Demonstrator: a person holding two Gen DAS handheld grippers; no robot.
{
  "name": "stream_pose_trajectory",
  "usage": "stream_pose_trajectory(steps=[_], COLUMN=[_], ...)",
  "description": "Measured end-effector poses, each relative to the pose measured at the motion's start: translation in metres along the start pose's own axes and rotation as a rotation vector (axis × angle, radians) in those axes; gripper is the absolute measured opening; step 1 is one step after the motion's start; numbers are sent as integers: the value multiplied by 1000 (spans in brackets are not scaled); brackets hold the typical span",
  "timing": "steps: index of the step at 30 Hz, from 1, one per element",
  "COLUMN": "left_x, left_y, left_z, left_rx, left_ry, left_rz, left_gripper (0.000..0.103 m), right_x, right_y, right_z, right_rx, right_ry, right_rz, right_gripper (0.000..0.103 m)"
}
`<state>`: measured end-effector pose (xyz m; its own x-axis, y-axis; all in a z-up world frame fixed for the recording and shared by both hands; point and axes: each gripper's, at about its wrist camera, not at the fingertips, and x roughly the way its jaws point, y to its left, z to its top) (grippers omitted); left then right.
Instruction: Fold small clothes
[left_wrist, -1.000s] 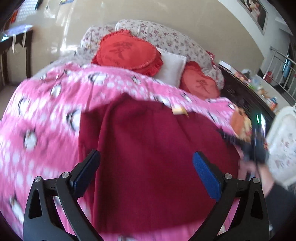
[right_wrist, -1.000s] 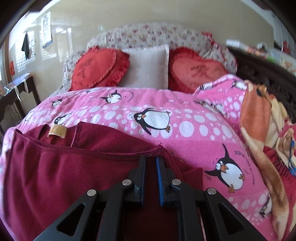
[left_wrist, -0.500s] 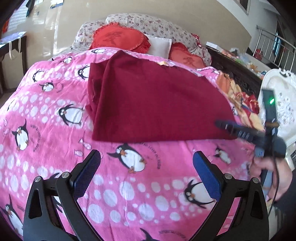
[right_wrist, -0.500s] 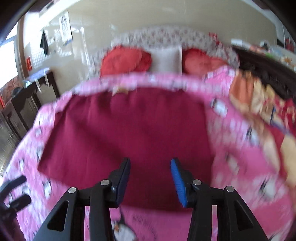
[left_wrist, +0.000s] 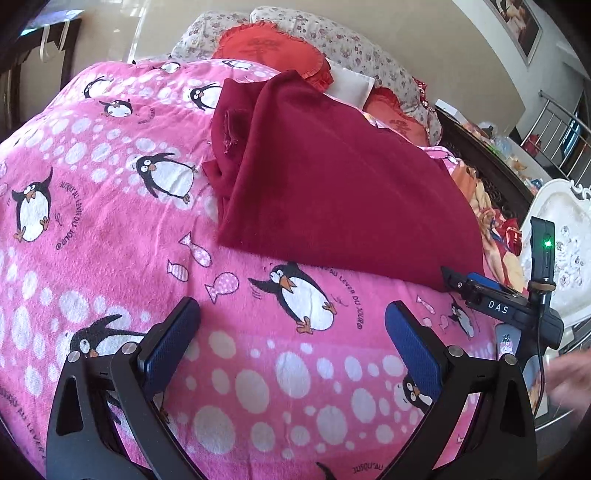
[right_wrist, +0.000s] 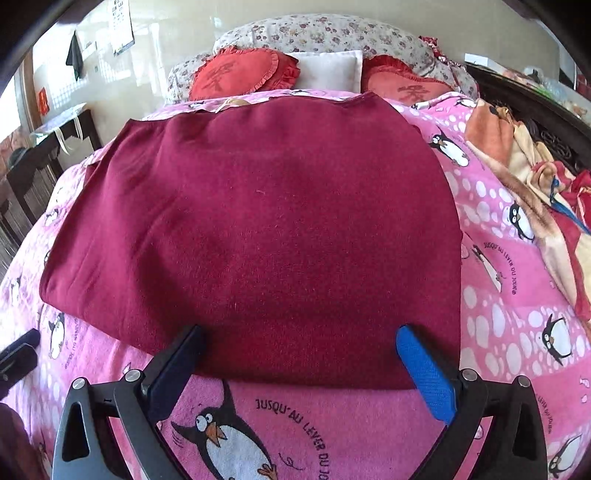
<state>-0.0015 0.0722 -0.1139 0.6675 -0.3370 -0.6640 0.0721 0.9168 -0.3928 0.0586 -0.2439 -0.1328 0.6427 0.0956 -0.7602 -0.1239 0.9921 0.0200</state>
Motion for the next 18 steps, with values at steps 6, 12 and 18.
stream_pose_trajectory(steps=[6,12,18], left_x=[-3,-4,-5], left_y=[5,5,5], left_z=[-3,-4,-5], left_rx=[-15,-16,-17], left_ry=[-6,-6,-6], left_rz=[-20,-26,-25], left_gripper=[101,101,101], right_x=[-1,0,0], right_y=[3,3,4], right_z=[-1,-1,-1], right_rx=[-4,-4,-4], right_ry=[0,0,0], right_rz=[-4,-4,-4], right_gripper=[103,103,103])
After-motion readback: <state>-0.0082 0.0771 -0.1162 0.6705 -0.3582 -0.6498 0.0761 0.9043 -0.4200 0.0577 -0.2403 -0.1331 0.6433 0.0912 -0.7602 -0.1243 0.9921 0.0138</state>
